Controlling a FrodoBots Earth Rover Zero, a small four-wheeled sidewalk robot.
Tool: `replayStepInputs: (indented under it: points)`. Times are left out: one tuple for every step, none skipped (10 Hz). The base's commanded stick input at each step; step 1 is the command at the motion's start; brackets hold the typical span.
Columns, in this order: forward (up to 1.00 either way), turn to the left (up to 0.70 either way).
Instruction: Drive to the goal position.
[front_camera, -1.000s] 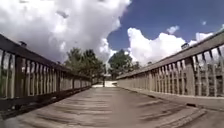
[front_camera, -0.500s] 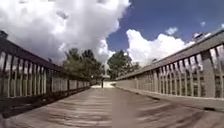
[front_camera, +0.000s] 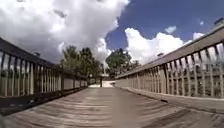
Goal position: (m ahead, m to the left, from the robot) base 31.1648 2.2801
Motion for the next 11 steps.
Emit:
replayStepInputs:
  points:
    - [0.85,0.0]
    - [0.85,0.08]
    - [0.85,0.34]
    - [0.85,0.32]
    - [0.85,0.14]
    - [0.85,0.0]
    - [0.85,0.24]
    - [0.85,0.34]
    - [0.85,0.34]
    - [0.85,0.0]
    - [0.85,0.0]
